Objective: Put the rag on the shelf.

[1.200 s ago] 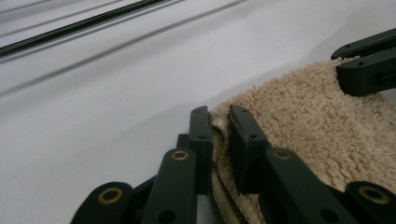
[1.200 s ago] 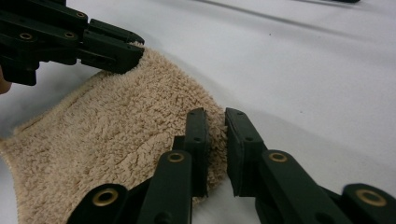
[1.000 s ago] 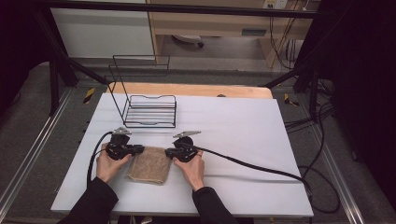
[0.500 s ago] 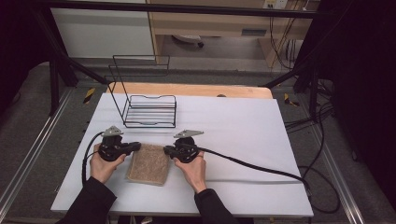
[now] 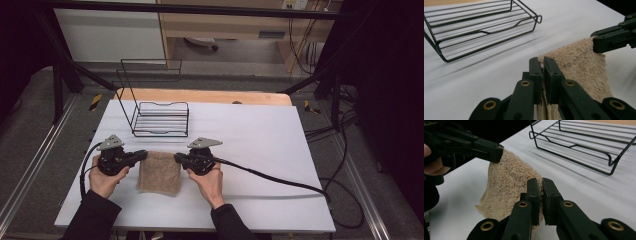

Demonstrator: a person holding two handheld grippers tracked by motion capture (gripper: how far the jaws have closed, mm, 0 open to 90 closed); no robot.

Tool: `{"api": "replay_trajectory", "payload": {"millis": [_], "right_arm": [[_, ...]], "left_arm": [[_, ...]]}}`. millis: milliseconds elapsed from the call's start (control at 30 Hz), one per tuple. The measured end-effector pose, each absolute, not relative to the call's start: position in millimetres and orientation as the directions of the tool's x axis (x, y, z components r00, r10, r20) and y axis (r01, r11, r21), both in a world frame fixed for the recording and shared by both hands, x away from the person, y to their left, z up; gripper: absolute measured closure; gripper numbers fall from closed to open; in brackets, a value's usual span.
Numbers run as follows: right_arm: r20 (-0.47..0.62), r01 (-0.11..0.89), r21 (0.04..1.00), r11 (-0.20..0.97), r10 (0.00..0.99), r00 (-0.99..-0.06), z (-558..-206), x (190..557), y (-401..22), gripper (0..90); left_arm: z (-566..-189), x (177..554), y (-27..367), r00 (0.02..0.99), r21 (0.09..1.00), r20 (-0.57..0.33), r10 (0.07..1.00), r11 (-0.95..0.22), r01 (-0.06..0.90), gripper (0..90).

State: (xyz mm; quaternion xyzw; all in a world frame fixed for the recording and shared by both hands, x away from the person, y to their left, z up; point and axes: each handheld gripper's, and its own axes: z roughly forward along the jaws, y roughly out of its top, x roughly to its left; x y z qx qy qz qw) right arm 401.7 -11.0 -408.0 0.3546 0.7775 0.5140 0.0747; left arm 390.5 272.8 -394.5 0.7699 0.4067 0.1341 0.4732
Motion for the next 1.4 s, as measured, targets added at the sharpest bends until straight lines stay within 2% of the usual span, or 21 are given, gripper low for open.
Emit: {"api": "replay_trajectory", "payload": {"millis": [733,1400], "right_arm": [[0.107,0.307,0.92,0.244,0.597,-0.795,-362,389,-12,85.6],[0.039,0.208,0.953,0.22,0.592,-0.805,-326,385,-18,85.6]], "left_arm": [[-364,372,276,0.639,0.911,-0.126,0.759,-0.167,0.378,85.2],[-335,363,273,0.642,0.951,-0.099,0.76,-0.118,0.286,85.2]]}}
